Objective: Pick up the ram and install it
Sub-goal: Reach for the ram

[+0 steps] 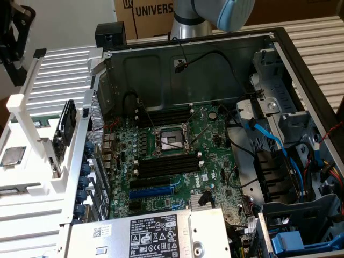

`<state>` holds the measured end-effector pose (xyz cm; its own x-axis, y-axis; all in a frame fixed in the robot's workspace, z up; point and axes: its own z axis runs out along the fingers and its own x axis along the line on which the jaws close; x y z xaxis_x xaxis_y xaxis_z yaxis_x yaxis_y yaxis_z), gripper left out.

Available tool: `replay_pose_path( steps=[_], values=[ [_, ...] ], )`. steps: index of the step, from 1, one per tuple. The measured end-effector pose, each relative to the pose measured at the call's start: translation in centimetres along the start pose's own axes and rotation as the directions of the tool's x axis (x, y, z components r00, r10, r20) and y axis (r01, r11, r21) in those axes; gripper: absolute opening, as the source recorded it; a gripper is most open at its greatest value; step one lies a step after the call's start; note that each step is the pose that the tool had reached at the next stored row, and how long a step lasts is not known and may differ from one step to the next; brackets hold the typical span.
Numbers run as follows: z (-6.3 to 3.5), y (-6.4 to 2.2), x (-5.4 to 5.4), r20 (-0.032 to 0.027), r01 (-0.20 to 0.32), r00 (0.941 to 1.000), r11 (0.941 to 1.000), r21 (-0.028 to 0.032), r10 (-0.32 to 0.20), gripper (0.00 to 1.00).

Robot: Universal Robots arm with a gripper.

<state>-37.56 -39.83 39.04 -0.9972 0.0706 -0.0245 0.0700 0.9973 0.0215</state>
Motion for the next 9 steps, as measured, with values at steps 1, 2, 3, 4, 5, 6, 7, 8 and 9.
replay_pose_path(
  steps=[1,2,3,4,5,6,7,8,9],
  values=[
    [0.08,0.0,0.5,0.0002,0.0,1.0,1.0,0.0023,0.0,0.1],
    [0.18,0.0,0.9,0.0002,0.0,1.0,1.0,0.0029,0.0,0.1],
    [0.26,-0.01,1.4,0.0004,0.0,1.0,1.0,0.0032,0.0,0.1],
    [0.32,-0.02,1.8,0.0003,0.0,1.0,1.0,0.0037,0.0,0.1],
    [0.39,-0.03,2.3,0.0003,0.0,1.0,1.0,0.0041,0.0,0.1],
    [0.46,-0.04,2.7,0.0004,0.0,1.0,1.0,0.0044,0.0,0.1],
    [0.52,-0.04,3.2,0.0003,0.0,1.0,1.0,0.0049,0.0,0.1],
    [0.58,-0.05,3.7,0.0002,0.0,1.0,1.0,0.0055,0.0,0.1],
    [0.66,-0.05,4.1,0.0003,0.0,1.0,1.0,0.0061,0.0,0.1]
  ],
)
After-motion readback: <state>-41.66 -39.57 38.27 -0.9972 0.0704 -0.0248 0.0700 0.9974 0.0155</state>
